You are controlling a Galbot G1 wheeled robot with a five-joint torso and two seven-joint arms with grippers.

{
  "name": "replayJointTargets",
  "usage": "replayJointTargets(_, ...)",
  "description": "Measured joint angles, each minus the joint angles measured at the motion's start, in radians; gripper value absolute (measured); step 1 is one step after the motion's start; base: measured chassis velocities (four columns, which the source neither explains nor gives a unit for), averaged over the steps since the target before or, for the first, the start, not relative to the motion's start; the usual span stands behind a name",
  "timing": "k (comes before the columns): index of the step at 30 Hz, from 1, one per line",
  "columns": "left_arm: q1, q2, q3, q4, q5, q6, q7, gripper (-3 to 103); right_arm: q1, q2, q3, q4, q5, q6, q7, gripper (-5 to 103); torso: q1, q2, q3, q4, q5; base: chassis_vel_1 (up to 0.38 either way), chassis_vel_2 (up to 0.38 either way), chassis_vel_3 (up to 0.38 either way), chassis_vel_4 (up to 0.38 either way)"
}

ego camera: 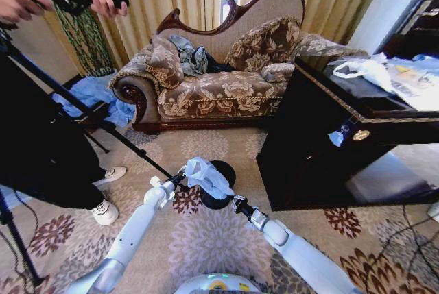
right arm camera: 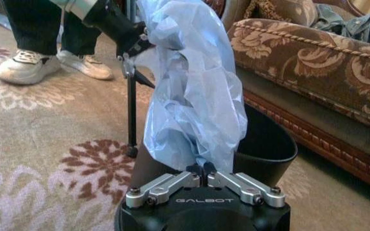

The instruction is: Place a garbage bag over the trash bin.

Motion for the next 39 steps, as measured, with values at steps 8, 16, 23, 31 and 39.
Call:
replayJointTargets(8,-0.015,0.026,-0.001,0.003,0.004,-0.002,-0.004,100,0.025,0.028,0.038,-0.049,-0.054,0.019,-0.027,0,0.0,0.0,0.0,0.0002,0.0001,0.0,0.0,0.0,0.0)
replayJointTargets(16,-0.059,0.009,0.01,0.04,0.005,0.0,-0.007,100,-0.005,0.037,0.082,-0.087,-0.113,0.062,-0.034,0,0.0,0.0,0.0,0.0001,0.0002,0.0,0.0,0.0,0.0)
replayJointTargets(23,-0.087,-0.004,0.033,0.071,0.022,0.001,-0.007,100,-0.014,0.044,0.112,-0.112,-0.175,0.107,-0.03,0,0.0,0.0,0.0,0.0002,0.0002,0.0,0.0,0.0,0.0)
replayJointTargets(31,-0.118,-0.022,0.05,0.133,0.057,-0.001,-0.001,100,-0.033,0.054,0.139,-0.127,-0.217,0.124,-0.025,0,0.0,0.0,0.0,0.0001,0.0001,0.0,0.0,0.0,0.0)
replayJointTargets(39,-0.053,-0.021,0.03,0.08,0.063,0.0,-0.01,100,-0.067,0.053,0.141,-0.109,-0.206,0.121,-0.041,0,0.0,0.0,0.0,-0.0001,-0.0001,0.0,0.0,0.0,0.0)
